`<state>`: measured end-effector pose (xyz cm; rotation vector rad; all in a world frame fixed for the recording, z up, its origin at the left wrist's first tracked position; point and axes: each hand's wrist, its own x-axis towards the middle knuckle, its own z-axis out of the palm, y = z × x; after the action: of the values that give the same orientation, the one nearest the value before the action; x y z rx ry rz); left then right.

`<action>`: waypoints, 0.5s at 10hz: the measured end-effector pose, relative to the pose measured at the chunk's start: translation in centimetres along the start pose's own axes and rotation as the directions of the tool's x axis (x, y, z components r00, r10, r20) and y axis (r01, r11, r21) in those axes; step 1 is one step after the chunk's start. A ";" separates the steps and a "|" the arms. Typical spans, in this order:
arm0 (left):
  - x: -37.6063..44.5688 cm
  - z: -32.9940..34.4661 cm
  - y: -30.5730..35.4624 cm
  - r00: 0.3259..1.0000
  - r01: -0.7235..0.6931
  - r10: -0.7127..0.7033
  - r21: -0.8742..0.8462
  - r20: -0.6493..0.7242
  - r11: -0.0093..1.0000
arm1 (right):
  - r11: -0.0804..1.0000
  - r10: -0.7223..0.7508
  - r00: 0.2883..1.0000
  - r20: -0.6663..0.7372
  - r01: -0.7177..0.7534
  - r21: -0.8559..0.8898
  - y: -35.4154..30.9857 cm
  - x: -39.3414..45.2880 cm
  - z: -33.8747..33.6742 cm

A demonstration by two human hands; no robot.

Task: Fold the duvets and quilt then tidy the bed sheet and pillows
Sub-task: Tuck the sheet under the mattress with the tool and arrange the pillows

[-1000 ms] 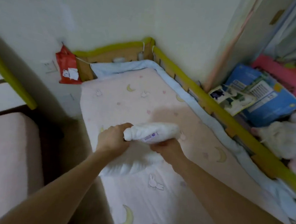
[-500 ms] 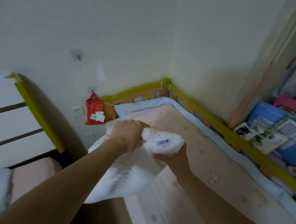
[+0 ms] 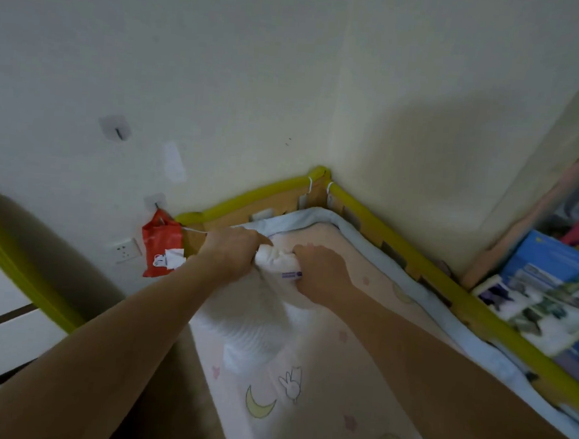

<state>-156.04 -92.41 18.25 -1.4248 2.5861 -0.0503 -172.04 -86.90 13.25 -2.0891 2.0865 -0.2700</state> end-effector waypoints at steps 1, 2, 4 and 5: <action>2.6 -0.8 -1.9 0.993 -0.107 0.099 0.127 0.072 0.986 | 0.998 0.062 0.996 0.062 -0.062 -0.004 -0.4 3.0 -0.6; 5.4 -0.4 -4.6 0.981 -0.189 0.179 0.177 0.074 0.966 | 0.987 0.112 0.986 0.120 -0.124 0.104 -1.7 5.1 0.3; 10.1 0.0 -10.5 0.932 -0.358 0.323 0.285 0.163 0.889 | 0.903 0.211 0.940 0.269 -0.293 0.314 -5.4 9.6 0.7; 13.2 1.3 -12.8 0.860 -0.498 0.418 0.307 0.293 0.811 | 0.831 0.289 0.889 0.356 -0.418 0.368 -6.9 11.3 2.1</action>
<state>-152.06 -110.33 16.55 -0.6097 2.4907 -0.2892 -164.79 -98.24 13.00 -1.3580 1.9644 -0.3207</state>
